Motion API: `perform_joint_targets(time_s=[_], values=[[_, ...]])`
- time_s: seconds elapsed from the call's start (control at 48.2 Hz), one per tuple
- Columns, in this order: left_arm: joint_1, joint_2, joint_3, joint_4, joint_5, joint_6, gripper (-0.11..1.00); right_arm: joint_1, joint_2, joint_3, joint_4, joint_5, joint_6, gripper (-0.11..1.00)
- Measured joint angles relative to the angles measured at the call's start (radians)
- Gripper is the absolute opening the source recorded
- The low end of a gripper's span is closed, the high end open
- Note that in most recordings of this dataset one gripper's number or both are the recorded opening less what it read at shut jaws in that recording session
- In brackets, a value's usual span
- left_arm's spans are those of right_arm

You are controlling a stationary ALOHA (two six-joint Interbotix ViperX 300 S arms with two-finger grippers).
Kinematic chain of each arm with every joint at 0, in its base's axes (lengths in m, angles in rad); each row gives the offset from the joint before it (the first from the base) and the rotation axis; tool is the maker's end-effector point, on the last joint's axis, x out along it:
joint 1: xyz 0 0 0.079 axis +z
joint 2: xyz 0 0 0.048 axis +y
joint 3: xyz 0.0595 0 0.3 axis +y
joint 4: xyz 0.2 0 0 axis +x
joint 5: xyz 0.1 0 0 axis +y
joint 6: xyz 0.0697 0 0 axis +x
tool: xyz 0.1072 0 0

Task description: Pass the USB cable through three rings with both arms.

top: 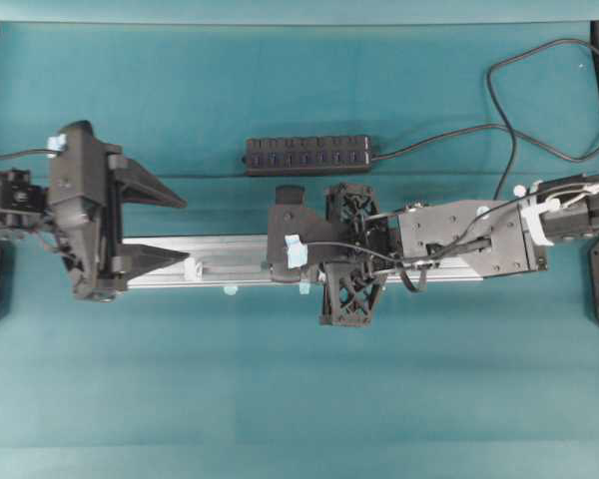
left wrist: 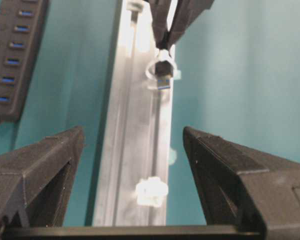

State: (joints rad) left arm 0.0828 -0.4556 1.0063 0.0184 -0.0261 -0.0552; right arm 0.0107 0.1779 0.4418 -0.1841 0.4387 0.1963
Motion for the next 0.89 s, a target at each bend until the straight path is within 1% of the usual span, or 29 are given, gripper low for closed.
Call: perform_joint_targets(time_s=[0.124, 0.207, 0.311, 0.498, 0.684, 0.892], values=[[0.000, 0.077, -0.018, 0.000, -0.038, 0.000, 0.85, -0.002, 0.000, 0.002, 0.002, -0.008, 0.000, -0.08], [0.000, 0.129, -0.034, 0.000, -0.048, -0.002, 0.85, -0.005, 0.002, 0.000, 0.003, -0.020, 0.014, -0.08], [0.000, 0.202, -0.071, 0.000, -0.051, -0.003, 0.85, -0.008, 0.002, 0.000, 0.003, -0.054, 0.046, -0.08], [-0.006, 0.299, -0.133, 0.000, -0.052, -0.003, 0.85, -0.012, 0.003, 0.009, 0.003, -0.092, 0.058, -0.08], [-0.011, 0.351, -0.164, 0.000, -0.058, -0.002, 0.85, -0.012, 0.005, 0.021, 0.003, -0.106, 0.058, -0.08], [-0.021, 0.394, -0.169, 0.000, -0.091, -0.003, 0.85, -0.014, 0.006, 0.021, 0.003, -0.127, 0.058, -0.08]])
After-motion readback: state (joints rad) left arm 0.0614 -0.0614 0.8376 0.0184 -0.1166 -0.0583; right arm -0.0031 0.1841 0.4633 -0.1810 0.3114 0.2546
